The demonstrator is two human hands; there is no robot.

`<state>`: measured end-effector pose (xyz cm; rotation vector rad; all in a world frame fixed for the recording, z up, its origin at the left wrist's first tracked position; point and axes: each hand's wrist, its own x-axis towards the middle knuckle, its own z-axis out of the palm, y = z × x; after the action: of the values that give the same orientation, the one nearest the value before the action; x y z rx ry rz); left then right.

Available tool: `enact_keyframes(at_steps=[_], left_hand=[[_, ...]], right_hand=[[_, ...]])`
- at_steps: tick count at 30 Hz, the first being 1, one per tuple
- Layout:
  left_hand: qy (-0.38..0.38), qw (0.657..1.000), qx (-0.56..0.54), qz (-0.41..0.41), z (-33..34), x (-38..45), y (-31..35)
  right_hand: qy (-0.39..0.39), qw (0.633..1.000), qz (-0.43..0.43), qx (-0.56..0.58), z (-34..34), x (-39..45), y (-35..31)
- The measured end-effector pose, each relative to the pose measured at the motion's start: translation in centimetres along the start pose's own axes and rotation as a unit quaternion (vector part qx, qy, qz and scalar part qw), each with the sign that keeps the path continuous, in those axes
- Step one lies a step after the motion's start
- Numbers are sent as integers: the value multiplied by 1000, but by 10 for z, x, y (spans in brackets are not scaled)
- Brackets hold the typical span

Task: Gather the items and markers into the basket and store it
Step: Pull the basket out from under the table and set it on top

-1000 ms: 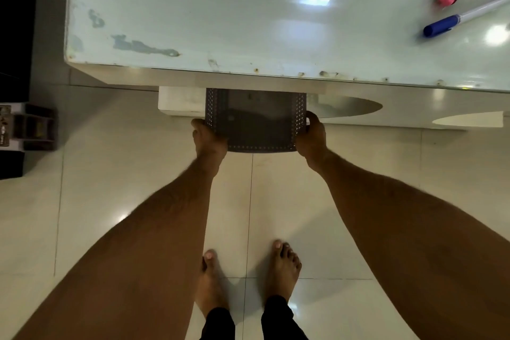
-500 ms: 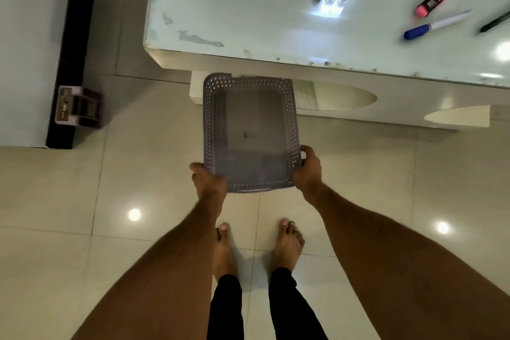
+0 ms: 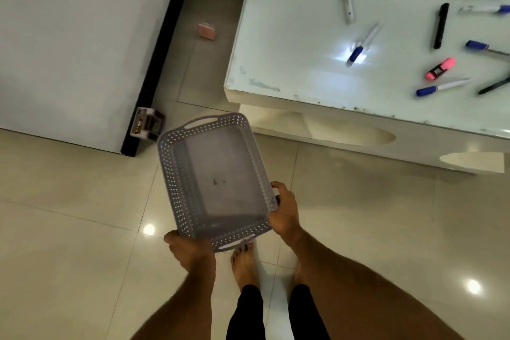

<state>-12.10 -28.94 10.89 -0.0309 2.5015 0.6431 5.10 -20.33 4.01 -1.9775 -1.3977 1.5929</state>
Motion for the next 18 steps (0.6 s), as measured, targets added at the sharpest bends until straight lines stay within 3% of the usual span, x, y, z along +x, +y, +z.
enact_keyframes(at_steps=[9, 18], left_hand=[[55, 987, -124, 81, -41, 2, 96], [-19, 976, -157, 149, -34, -25, 187]], right_hand=[[16, 988, -131, 78, -22, -3, -118], [69, 983, -152, 79, -91, 16, -174]])
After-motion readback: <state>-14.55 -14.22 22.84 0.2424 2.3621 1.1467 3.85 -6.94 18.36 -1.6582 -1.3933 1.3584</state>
